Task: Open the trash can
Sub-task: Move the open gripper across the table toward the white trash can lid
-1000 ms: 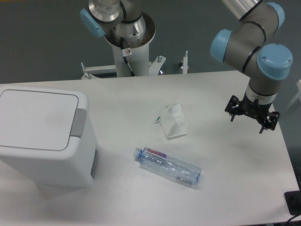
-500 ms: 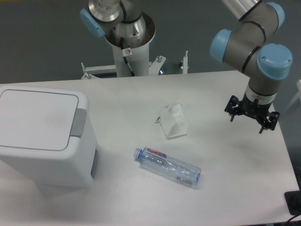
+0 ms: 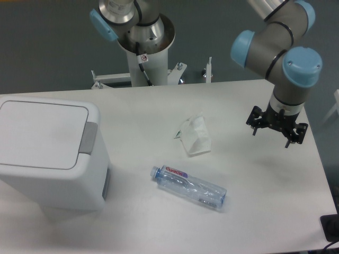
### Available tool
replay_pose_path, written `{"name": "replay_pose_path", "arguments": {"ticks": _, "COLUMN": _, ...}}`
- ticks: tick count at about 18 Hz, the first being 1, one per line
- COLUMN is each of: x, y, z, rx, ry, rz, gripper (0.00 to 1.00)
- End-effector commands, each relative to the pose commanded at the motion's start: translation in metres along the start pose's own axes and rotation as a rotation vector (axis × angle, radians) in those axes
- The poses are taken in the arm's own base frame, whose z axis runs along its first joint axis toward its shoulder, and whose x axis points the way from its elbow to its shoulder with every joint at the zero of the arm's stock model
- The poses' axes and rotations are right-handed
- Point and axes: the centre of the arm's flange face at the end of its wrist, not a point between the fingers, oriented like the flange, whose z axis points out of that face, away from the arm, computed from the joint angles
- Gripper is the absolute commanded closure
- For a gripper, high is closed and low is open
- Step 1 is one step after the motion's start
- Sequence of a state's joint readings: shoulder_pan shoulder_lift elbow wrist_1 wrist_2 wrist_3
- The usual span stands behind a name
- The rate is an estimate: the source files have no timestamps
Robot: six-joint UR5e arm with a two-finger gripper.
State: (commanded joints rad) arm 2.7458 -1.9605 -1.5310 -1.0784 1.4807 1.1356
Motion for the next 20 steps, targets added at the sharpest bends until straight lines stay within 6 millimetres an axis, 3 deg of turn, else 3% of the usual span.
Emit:
{"name": "replay_pose_path", "arguments": {"ticks": 2, "x": -0.005, "y": -0.004, "z": -0.011, "rx": 0.076, "ry": 0.014, "rz": -0.1, "gripper": 0.0}}
{"name": "replay_pose_path", "arguments": {"ticks": 6, "x": 0.005, "y": -0.018, "z": -0.036, "rx": 0.155, "ry": 0.024, "rz": -0.211, "gripper": 0.0}}
{"name": "replay_pose_path", "arguments": {"ticks": 9, "x": 0.019, "y": -0.032, "z": -0.071, "rx": 0.278, "ry": 0.051, "rz": -0.243, "gripper": 0.0}}
{"name": "replay_pose_path", "arguments": {"ticks": 10, "x": 0.028, "y": -0.037, "z": -0.091, "rx": 0.326, "ry": 0.058, "rz": -0.275, "gripper": 0.0}}
{"name": "replay_pose_path", "arguments": {"ticks": 13, "x": 0.036, "y": -0.047, "z": -0.11, "rx": 0.394, "ry": 0.098, "rz": -0.35, "gripper": 0.0}}
{"name": "replay_pose_path", "arguments": {"ticks": 20, "x": 0.1, "y": -0.121, "z": -0.145, "rx": 0.452, "ry": 0.158, "rz": -0.363, "gripper": 0.0}}
